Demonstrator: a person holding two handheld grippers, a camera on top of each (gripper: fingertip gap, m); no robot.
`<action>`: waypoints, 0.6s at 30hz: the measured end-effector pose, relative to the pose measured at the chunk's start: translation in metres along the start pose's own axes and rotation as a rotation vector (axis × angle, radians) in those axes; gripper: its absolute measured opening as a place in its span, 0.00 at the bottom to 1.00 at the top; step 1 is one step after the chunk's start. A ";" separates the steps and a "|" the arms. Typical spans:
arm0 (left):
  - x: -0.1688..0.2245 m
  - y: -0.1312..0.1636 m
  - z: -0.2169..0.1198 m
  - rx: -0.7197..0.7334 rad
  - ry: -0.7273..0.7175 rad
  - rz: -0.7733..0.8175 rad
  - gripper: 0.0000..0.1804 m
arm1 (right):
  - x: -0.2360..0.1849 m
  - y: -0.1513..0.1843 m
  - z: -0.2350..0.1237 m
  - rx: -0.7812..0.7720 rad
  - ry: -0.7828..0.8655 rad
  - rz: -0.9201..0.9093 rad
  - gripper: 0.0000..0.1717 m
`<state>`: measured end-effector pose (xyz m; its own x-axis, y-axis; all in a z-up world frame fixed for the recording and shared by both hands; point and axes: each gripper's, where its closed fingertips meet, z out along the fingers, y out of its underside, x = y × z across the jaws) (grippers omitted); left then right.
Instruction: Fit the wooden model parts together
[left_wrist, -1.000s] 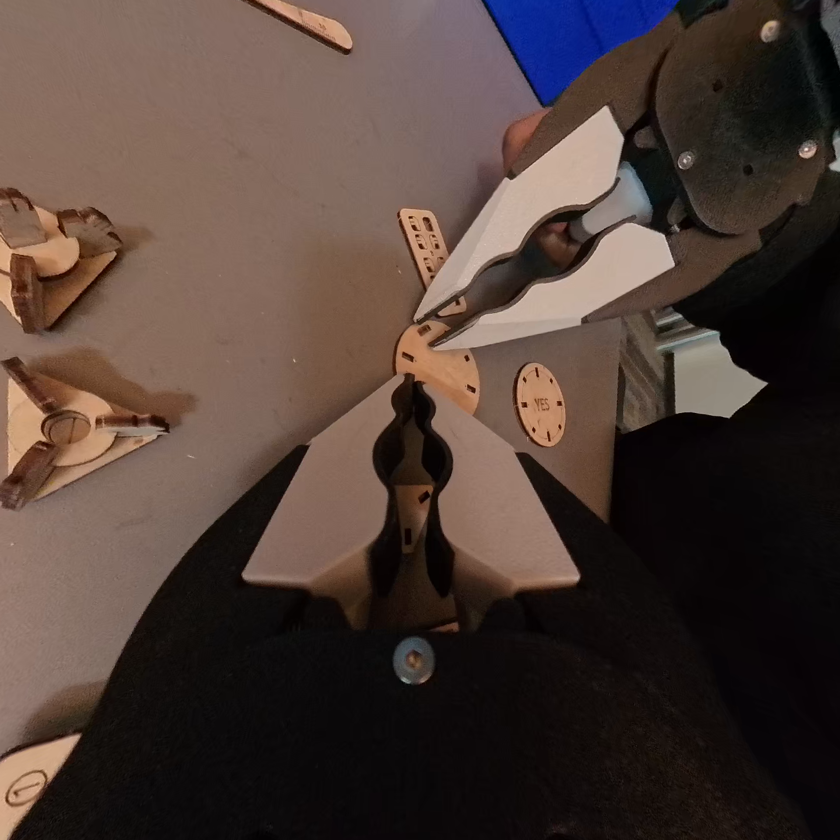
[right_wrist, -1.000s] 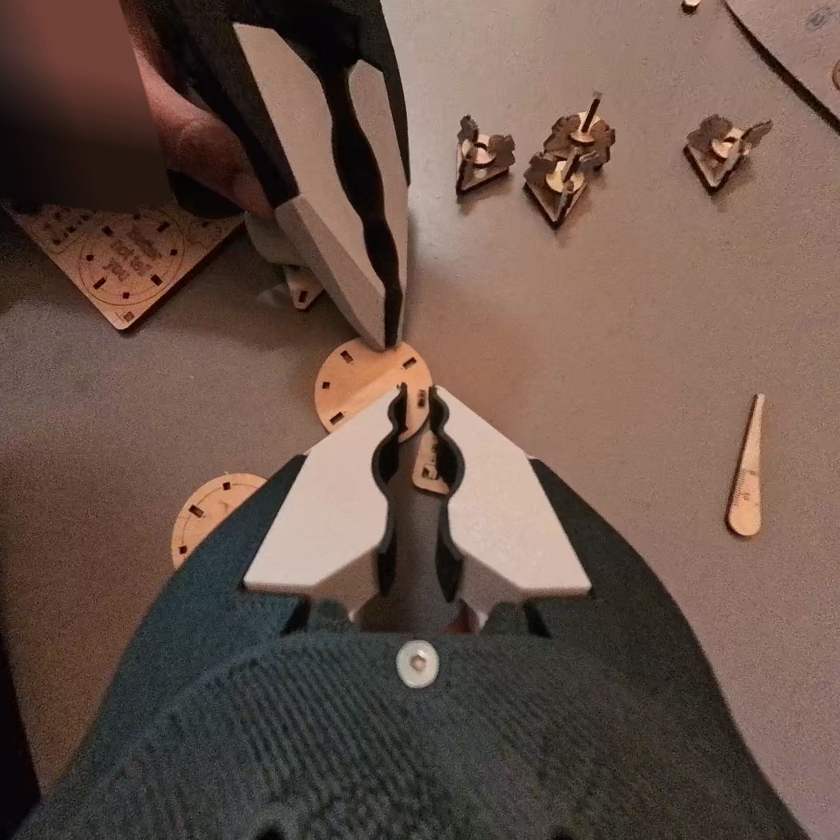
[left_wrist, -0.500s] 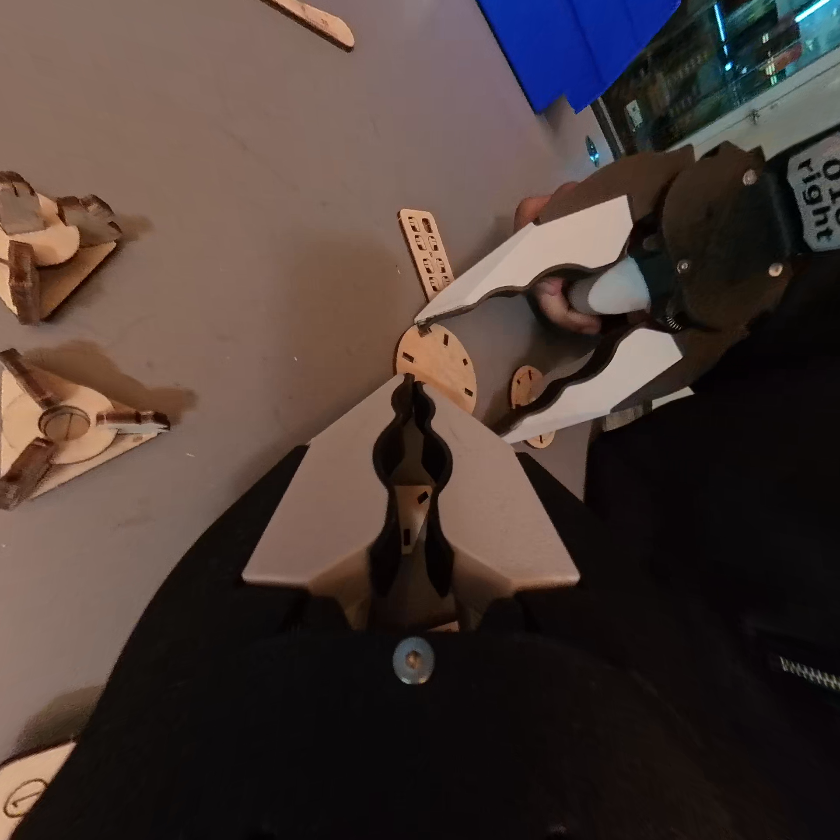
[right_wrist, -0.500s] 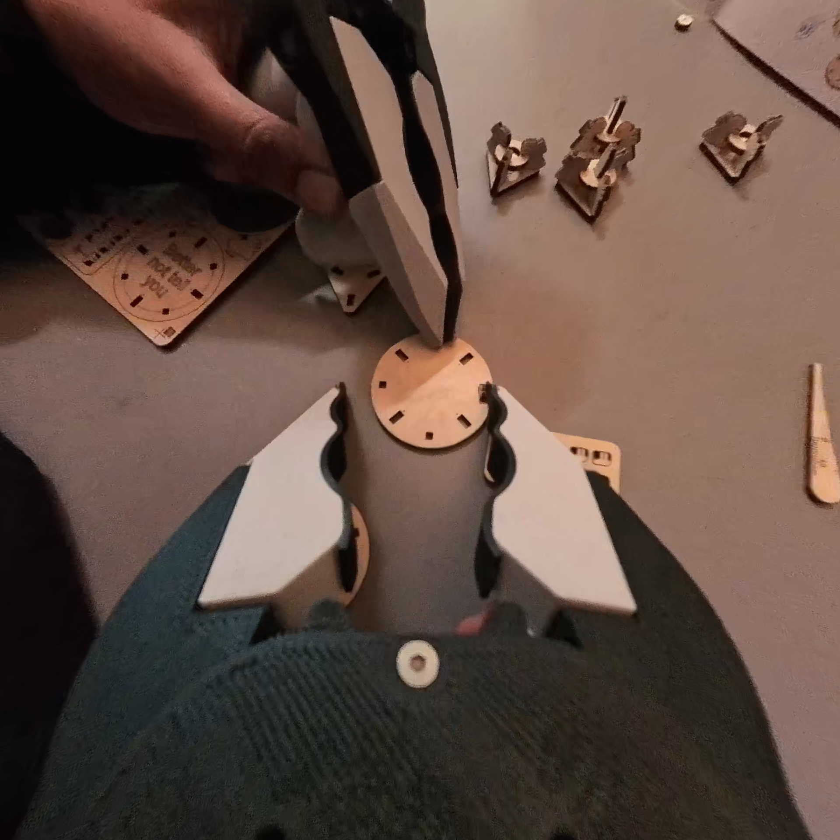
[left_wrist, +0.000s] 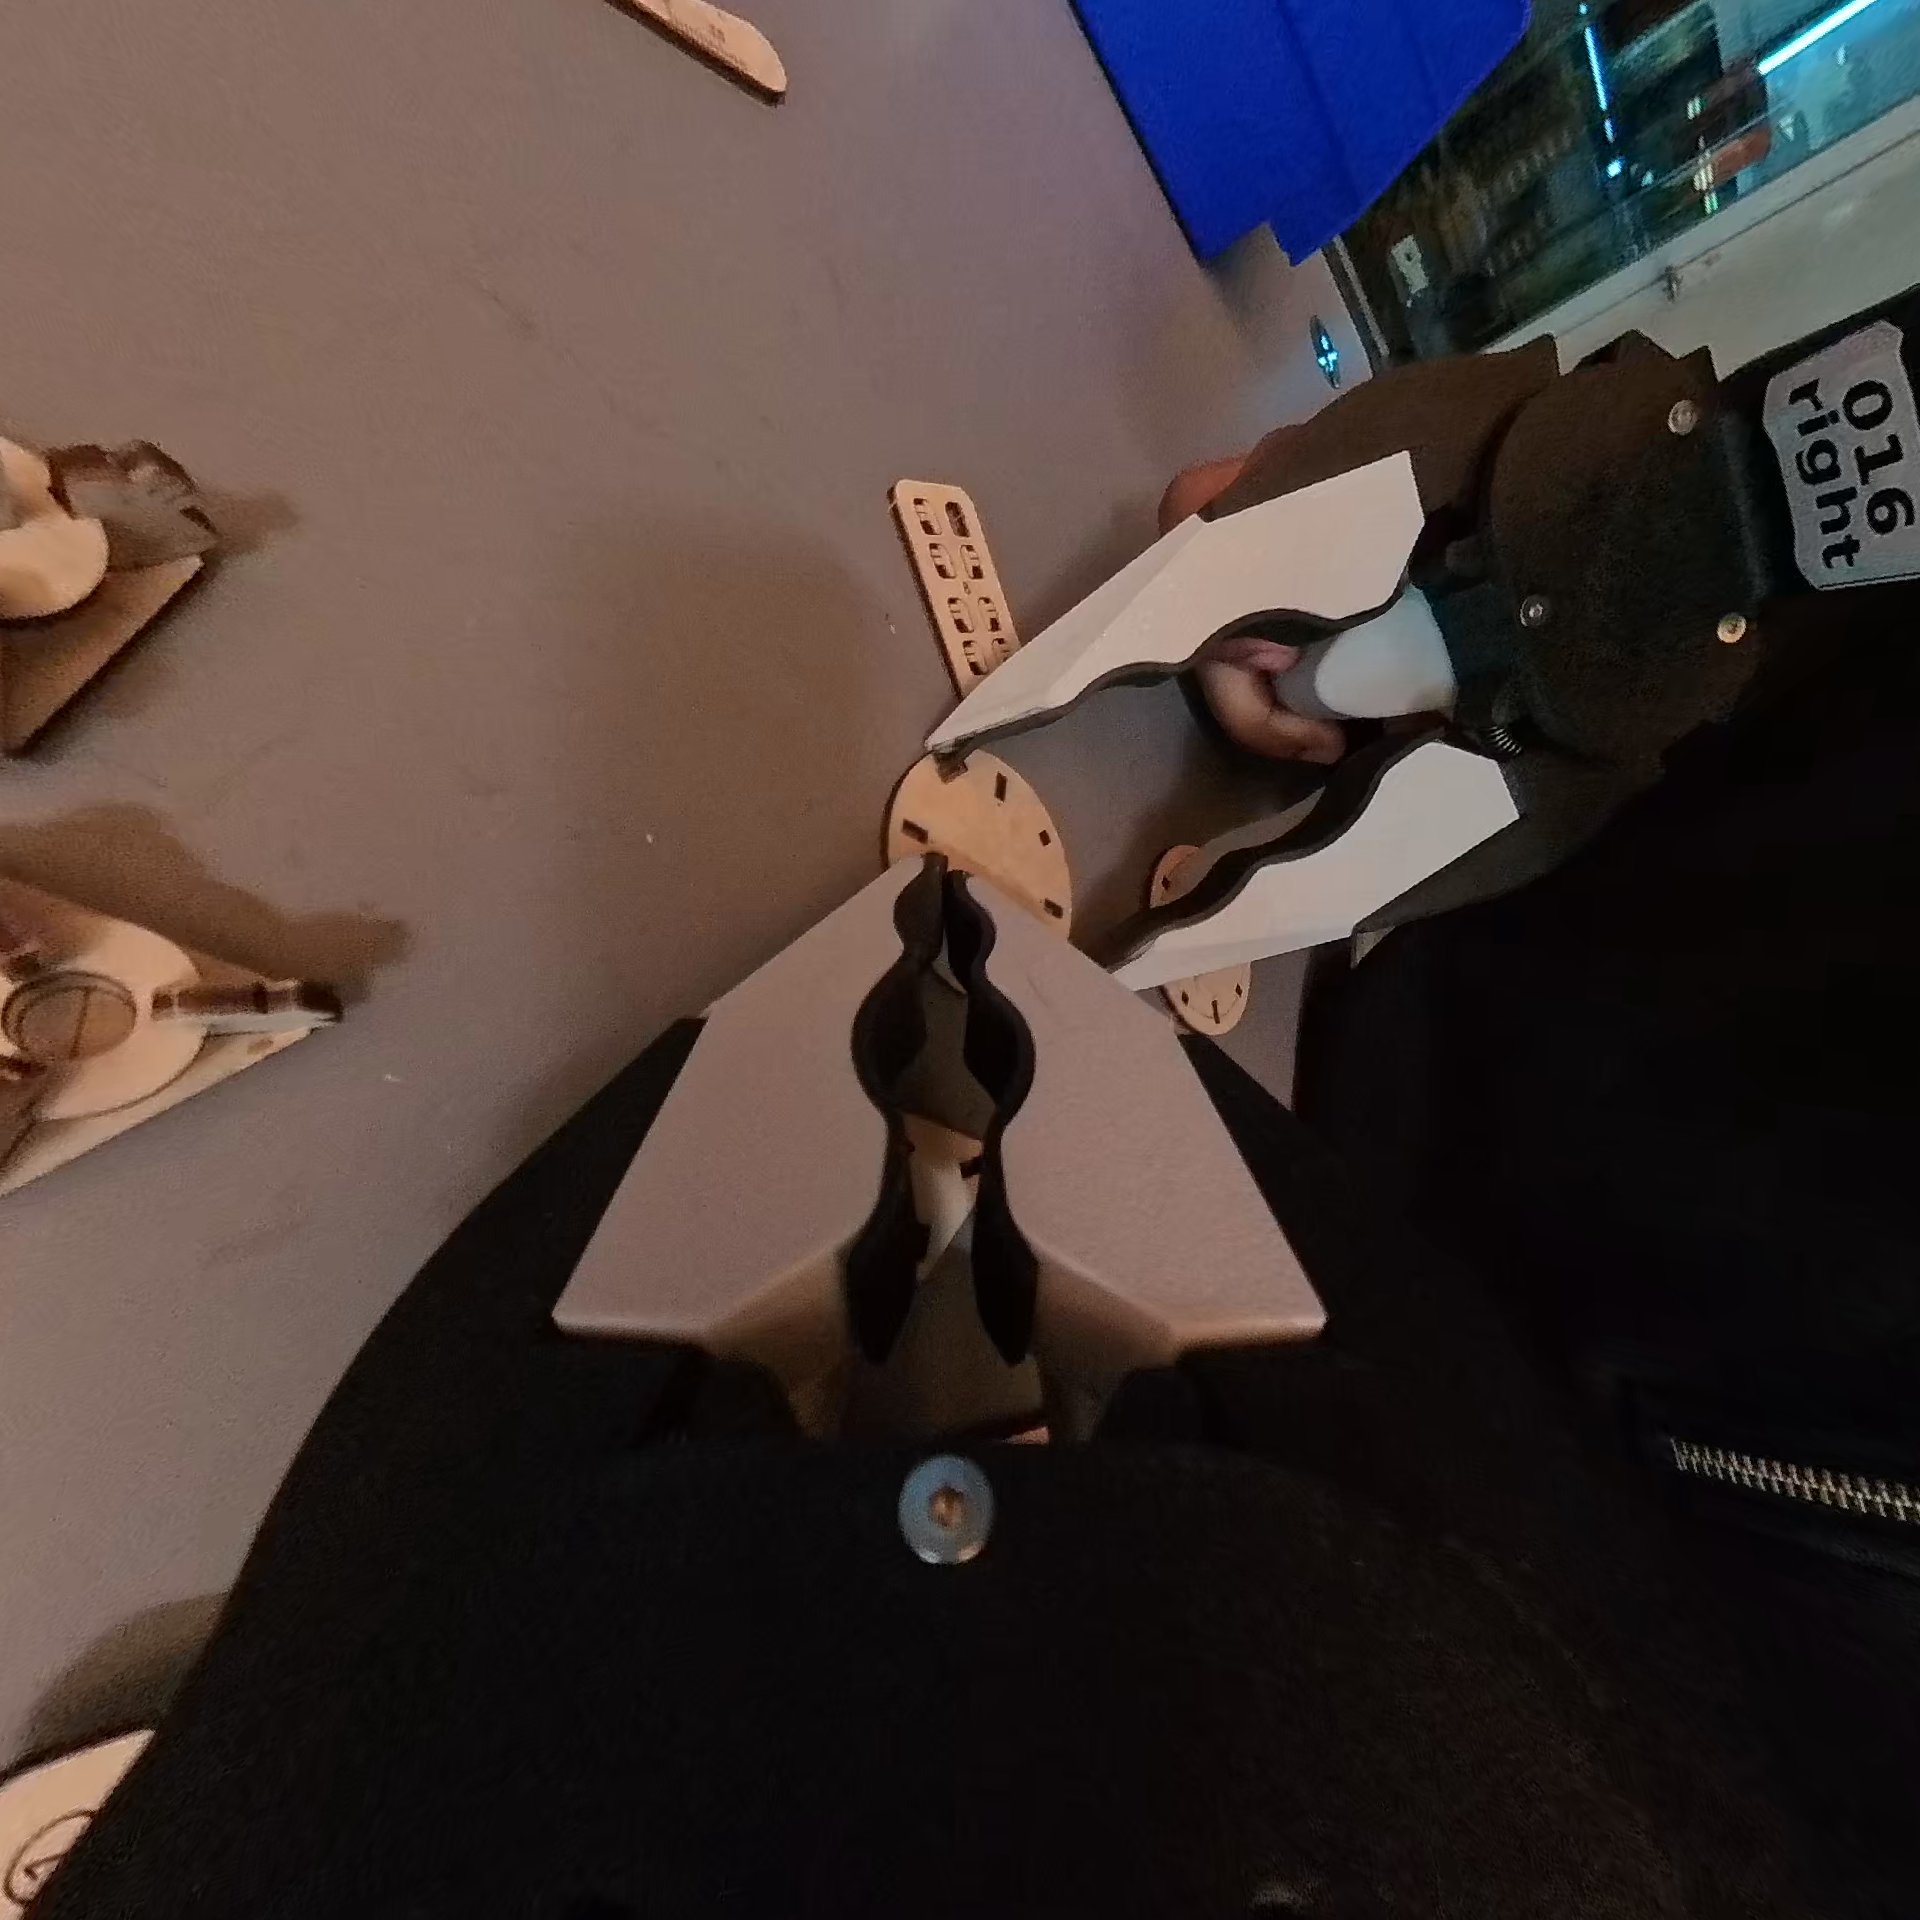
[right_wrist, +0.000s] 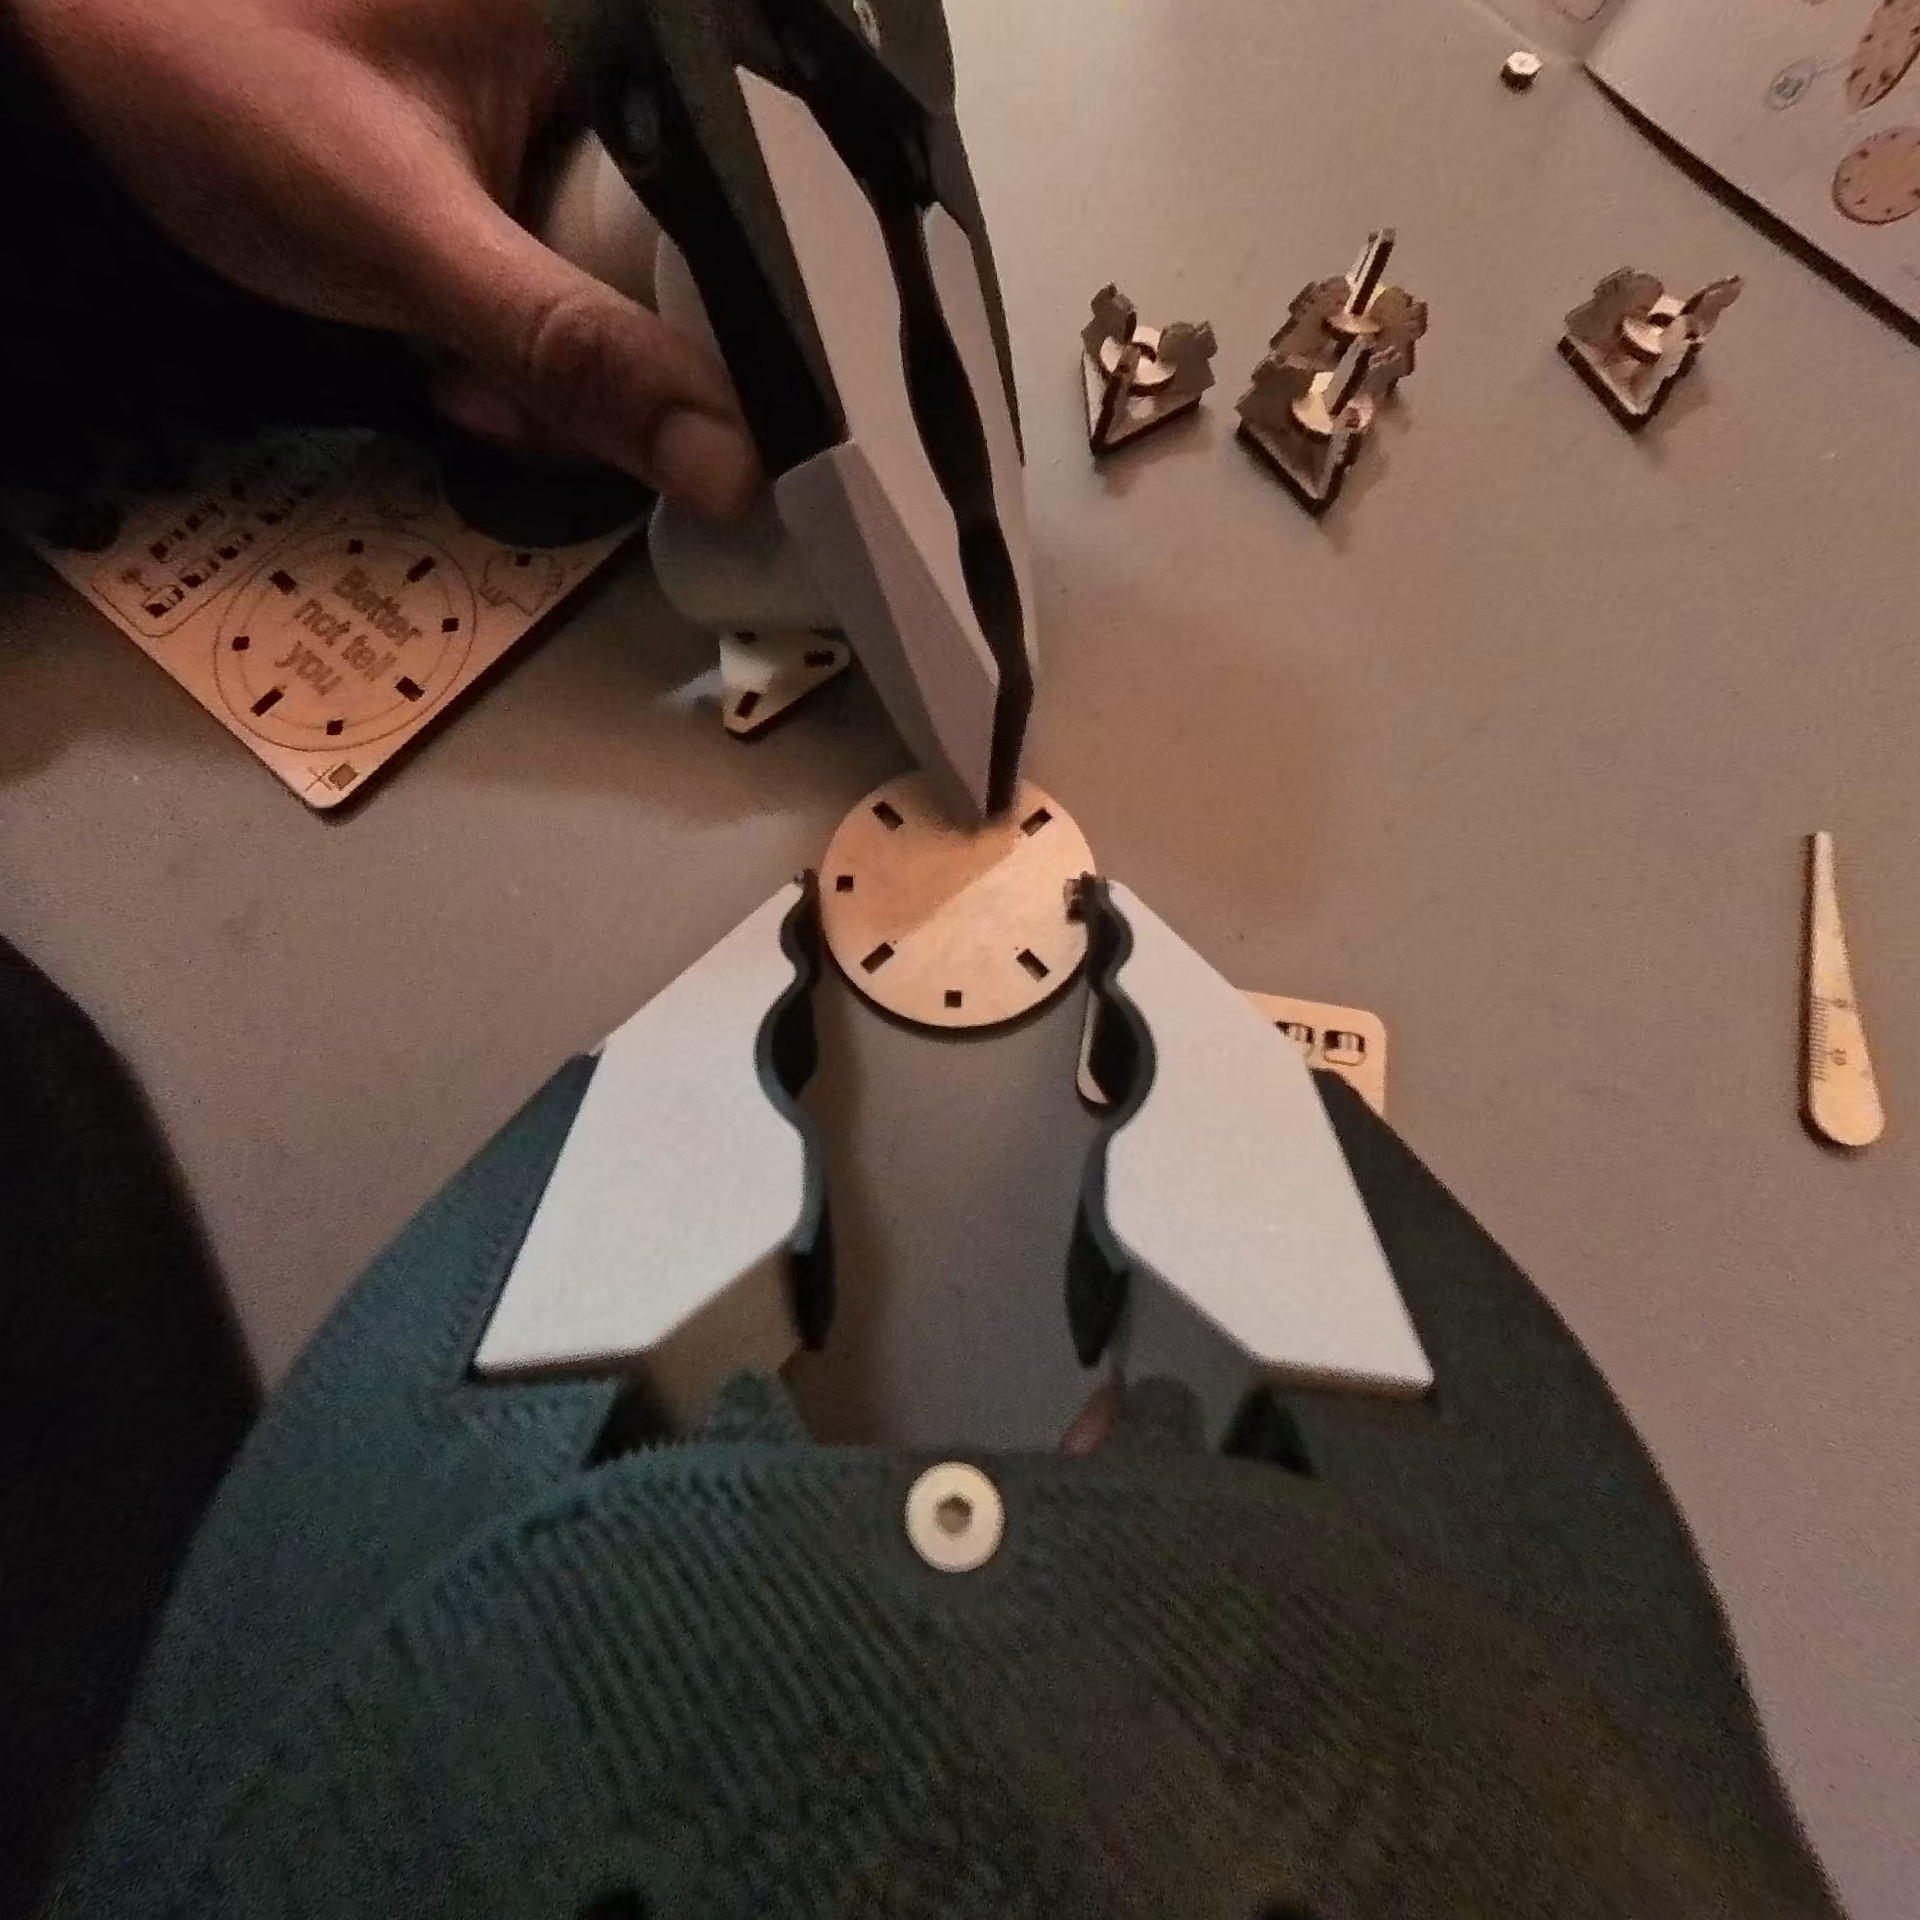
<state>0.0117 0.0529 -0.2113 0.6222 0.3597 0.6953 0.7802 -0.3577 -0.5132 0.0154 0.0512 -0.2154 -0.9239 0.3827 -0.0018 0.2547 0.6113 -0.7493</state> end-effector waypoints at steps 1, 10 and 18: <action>0.001 0.000 0.001 -0.002 0.000 0.002 0.00 | 0.000 0.000 0.000 0.000 -0.002 -0.004 0.29; 0.001 0.000 0.002 -0.004 0.005 -0.001 0.00 | 0.000 0.000 0.000 0.000 0.002 -0.022 0.29; 0.001 0.000 0.002 -0.004 0.002 0.002 0.00 | 0.008 -0.001 -0.002 0.007 0.076 -0.026 0.38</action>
<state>0.0125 0.0554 -0.2117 0.6234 0.3573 0.6955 0.7789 -0.3614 -0.5125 0.0083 0.0551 -0.2133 -0.9058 0.4182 0.0679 0.2282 0.6168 -0.7533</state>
